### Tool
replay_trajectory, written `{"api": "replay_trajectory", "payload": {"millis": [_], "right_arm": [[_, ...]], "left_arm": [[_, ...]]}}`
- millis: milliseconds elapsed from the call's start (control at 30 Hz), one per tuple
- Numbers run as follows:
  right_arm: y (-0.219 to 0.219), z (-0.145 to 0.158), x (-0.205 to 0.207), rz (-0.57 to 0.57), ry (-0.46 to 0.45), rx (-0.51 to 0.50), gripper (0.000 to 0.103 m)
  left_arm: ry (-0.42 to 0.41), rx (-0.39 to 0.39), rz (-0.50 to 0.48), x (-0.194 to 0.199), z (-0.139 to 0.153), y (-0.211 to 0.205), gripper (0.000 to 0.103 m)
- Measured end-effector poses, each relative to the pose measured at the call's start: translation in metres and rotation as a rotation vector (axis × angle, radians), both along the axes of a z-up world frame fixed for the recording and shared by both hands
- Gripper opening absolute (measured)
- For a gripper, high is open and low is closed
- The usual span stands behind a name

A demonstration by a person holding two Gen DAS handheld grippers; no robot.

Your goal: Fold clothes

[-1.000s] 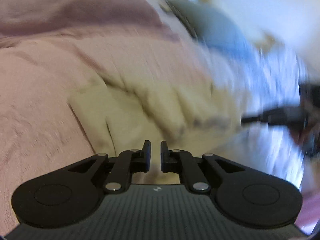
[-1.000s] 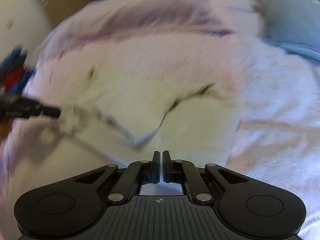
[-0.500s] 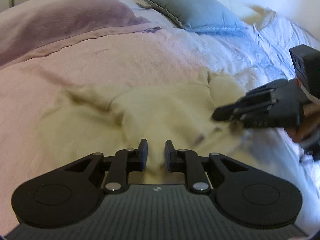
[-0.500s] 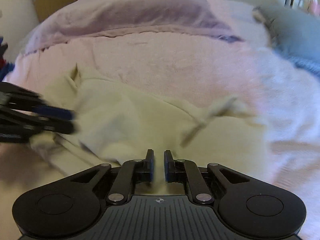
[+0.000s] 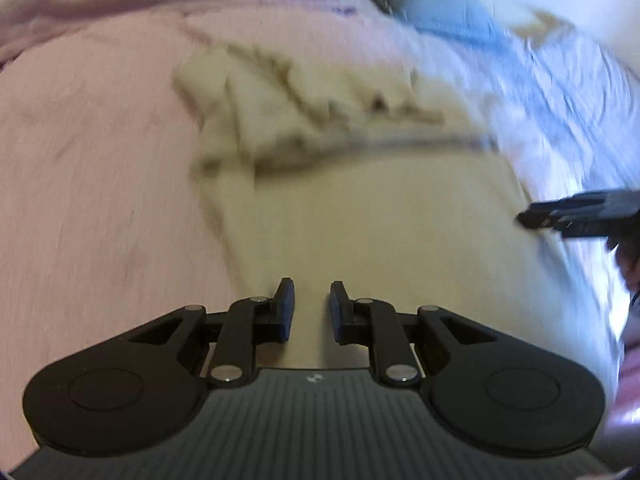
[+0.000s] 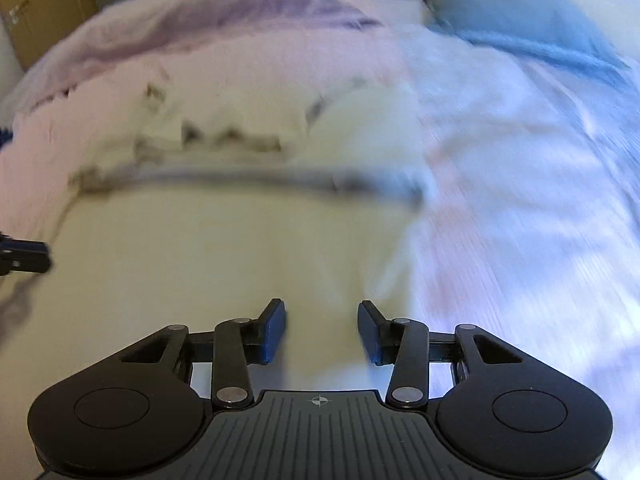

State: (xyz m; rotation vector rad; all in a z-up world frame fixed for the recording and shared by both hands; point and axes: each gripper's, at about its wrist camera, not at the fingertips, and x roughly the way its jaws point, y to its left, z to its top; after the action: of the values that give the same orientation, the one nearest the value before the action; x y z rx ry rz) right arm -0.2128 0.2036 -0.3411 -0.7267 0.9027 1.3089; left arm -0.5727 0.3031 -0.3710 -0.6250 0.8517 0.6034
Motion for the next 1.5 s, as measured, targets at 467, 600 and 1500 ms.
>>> {"api": "replay_trajectory", "payload": {"millis": [467,600,1500], "right_arm": [[-0.068,0.033,-0.015,-0.064,0.023,0.006,0.043],[-0.103,0.003,-0.024,-0.058,0.036,-0.113,0.043],[-0.191,0.179,-0.039,-0.075,0.218,-0.062,0.052]], "left_arm": [[-0.05,-0.049,0.17,-0.014,0.034,-0.068,0.013],[0.087,-0.136,0.246,-0.017,0.019,-0.117,0.013],[0.204,0.029,0.435,0.042,0.261,-0.236,0.032]]}}
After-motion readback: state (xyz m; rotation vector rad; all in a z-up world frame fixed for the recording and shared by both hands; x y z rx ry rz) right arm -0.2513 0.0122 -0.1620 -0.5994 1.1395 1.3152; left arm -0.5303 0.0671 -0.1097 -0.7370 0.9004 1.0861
